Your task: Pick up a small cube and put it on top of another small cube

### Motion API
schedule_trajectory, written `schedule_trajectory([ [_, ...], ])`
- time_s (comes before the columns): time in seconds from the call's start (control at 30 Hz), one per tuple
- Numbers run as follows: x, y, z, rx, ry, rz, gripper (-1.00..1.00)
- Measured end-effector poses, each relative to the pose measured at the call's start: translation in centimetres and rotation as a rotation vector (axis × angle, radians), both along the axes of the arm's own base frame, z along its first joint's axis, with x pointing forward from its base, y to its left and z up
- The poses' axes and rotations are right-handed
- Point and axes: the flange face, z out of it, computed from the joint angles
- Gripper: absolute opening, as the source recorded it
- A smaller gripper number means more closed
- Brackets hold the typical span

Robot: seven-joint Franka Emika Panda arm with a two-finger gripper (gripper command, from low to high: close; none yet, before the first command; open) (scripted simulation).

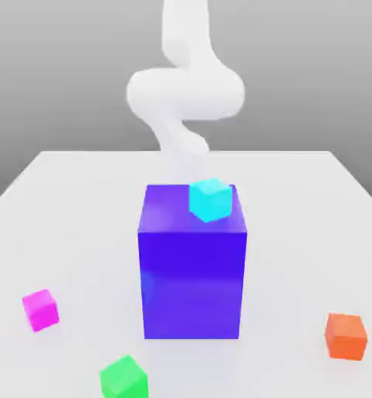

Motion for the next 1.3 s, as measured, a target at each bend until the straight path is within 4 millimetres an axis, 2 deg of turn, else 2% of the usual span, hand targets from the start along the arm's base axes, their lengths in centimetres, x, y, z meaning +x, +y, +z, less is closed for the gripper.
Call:
schedule_trajectory([
  [0.13,3.7,-3.5,-6.0,-0.026,0.091,0.080,0.00],
  [0.27,6.1,-6.6,-12.3,-0.050,0.174,0.153,0.00],
  [0.4,7.4,-9.7,-18.7,-0.074,0.253,0.222,0.00],
  [0.53,7.6,-12.7,-25.2,-0.099,0.331,0.287,0.00],
  [0.73,5.8,-16.8,-34.5,-0.142,0.450,0.380,0.00],
  [0.97,0.5,-21.7,-43.7,-0.199,0.601,0.477,0.00],
  [1.1,-3.1,-23.8,-47.8,-0.236,0.691,0.545,0.00],
  [1.3,-3.8,-24.5,-52.2,-0.252,0.711,0.561,0.00],
])
